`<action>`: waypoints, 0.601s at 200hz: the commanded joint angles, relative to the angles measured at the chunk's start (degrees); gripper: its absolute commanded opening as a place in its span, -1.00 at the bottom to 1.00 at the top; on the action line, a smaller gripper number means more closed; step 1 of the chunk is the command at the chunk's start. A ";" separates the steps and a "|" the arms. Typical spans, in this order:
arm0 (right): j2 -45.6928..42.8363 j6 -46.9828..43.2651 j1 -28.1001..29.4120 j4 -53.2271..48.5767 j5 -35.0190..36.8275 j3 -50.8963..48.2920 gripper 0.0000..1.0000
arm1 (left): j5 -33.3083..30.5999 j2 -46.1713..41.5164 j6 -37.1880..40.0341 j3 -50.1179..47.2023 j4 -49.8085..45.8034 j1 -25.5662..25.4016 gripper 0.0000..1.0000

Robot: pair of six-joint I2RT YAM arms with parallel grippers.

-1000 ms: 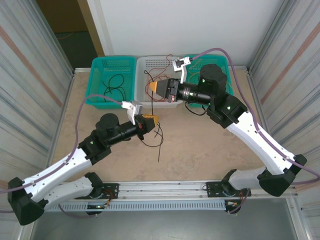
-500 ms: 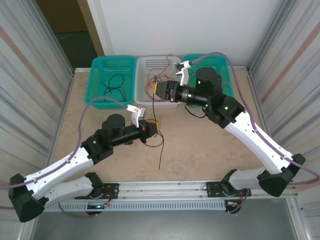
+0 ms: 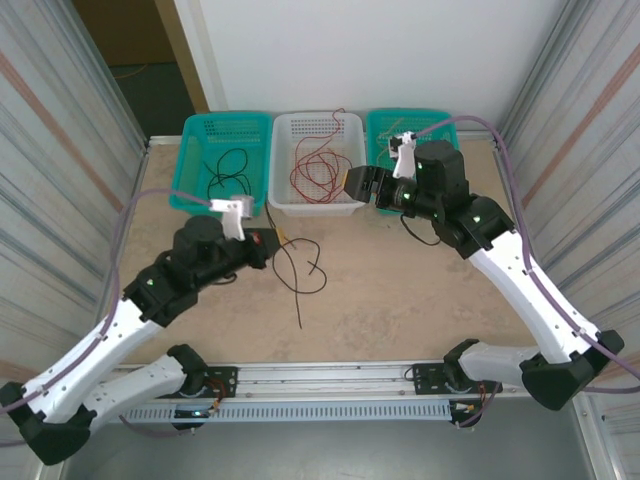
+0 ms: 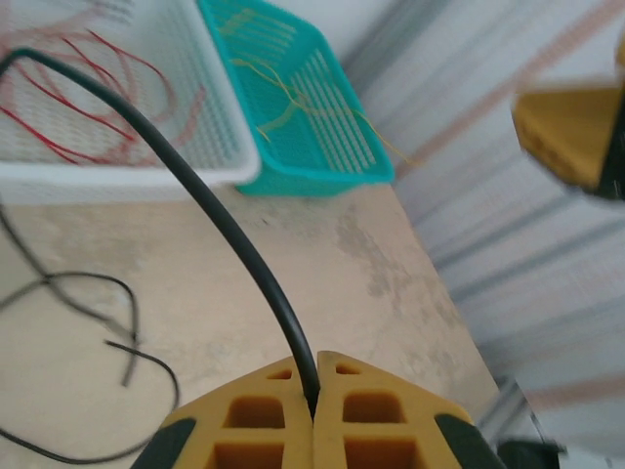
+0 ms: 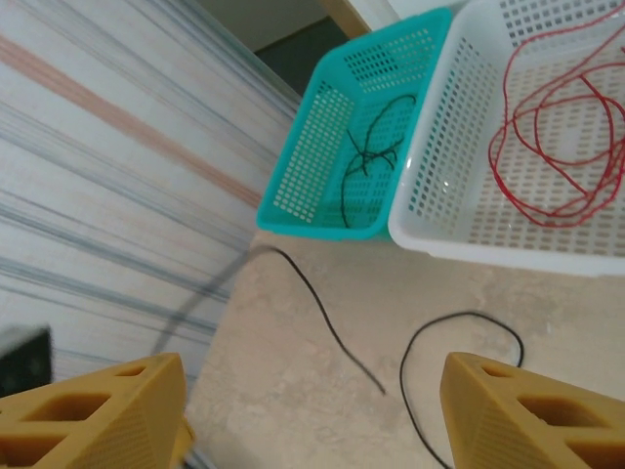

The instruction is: Untangle the cables

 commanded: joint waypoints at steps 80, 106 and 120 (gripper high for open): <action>4.76 -6.07 13.64 -6.11 5.91 -3.28 0.24 | 14.65 24.86 4.10 27.89 -8.19 30.73 -1.00; 7.38 -6.26 17.19 -6.94 7.58 -3.07 0.19 | 15.19 32.34 5.04 33.24 -7.69 32.77 -1.00; 8.04 -6.13 17.94 -6.68 7.68 -3.34 0.18 | 14.23 35.58 6.34 35.97 -7.58 33.45 -1.00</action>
